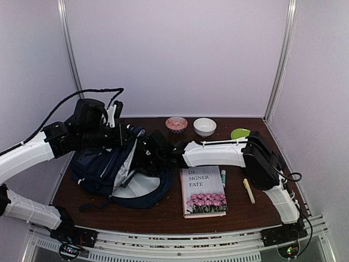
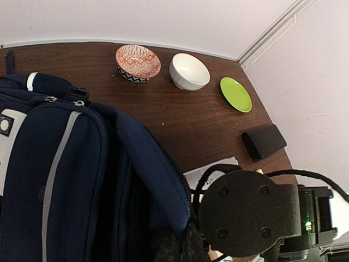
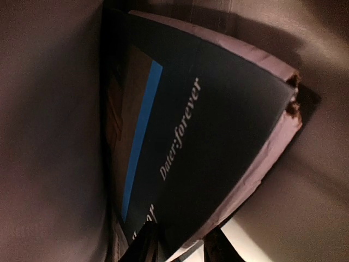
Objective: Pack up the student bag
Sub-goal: Place the book in the student bag.
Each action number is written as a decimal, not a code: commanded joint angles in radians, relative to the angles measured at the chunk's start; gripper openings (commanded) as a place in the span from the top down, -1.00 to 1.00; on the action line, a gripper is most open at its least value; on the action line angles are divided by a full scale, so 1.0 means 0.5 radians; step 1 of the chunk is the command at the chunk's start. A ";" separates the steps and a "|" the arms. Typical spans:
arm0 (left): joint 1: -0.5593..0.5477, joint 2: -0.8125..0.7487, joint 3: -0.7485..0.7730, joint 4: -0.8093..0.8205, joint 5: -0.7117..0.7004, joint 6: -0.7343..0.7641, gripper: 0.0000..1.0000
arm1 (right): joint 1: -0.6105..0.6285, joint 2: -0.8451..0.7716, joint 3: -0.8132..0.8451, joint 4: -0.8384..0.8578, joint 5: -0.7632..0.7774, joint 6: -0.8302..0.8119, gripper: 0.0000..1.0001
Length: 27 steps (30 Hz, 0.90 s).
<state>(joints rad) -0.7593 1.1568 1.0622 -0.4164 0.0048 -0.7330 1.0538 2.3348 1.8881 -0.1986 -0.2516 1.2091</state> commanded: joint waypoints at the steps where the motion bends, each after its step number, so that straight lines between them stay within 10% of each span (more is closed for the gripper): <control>1: -0.036 -0.017 0.049 0.352 0.097 -0.034 1.00 | -0.012 0.103 0.176 0.139 -0.058 0.089 0.42; 27: 0.141 -0.226 0.027 -0.011 -0.375 0.201 1.00 | -0.165 -1.409 -0.992 -0.112 0.251 -0.588 -0.30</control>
<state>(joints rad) -0.7029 1.1004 1.0657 -0.4835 -0.1356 -0.6651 0.9977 1.8065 1.5257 -0.1661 -0.2420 1.0500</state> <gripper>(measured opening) 0.031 0.641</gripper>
